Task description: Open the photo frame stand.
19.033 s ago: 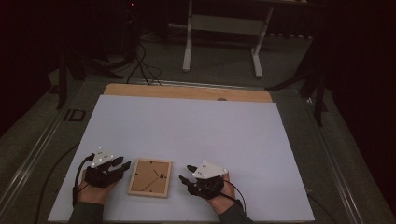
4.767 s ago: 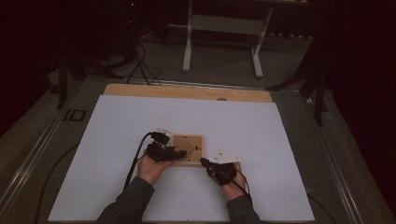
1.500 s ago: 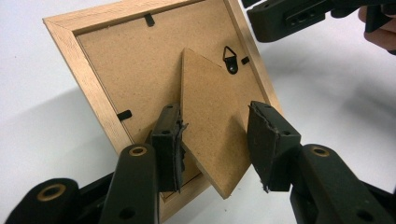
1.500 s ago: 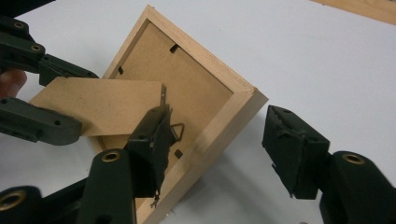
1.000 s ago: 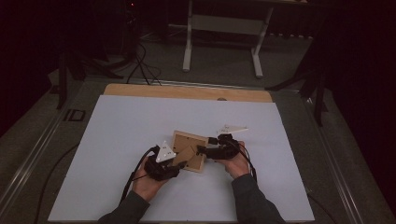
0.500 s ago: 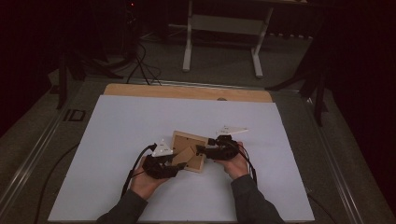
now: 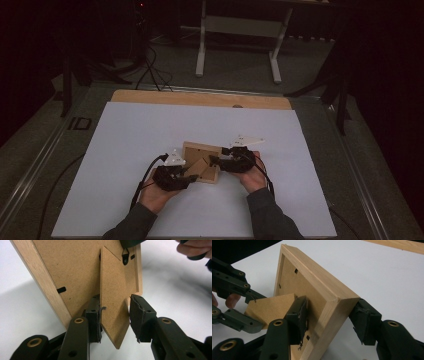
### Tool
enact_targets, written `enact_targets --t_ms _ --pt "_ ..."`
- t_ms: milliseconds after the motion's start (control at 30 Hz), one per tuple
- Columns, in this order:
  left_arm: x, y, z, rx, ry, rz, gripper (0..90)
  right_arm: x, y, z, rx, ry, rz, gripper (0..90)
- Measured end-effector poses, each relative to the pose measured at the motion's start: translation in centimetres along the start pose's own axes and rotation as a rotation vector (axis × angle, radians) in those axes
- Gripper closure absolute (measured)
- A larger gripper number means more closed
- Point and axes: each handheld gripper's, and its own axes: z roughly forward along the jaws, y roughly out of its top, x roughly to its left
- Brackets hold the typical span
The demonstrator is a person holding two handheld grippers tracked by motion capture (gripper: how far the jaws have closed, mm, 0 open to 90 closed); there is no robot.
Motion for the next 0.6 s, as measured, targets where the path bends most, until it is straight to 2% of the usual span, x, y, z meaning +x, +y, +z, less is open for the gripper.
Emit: enact_targets --t_ms 300,600 --pt "-0.07 -0.01 0.33 0.007 0.053 0.021 63.3 0.25 0.26 -0.30 -0.021 -0.013 -0.018 52.1" --pt "0.06 -0.04 0.69 0.015 0.077 0.029 65.5 0.52 0.61 -0.58 -0.044 -0.019 -0.023 53.7"
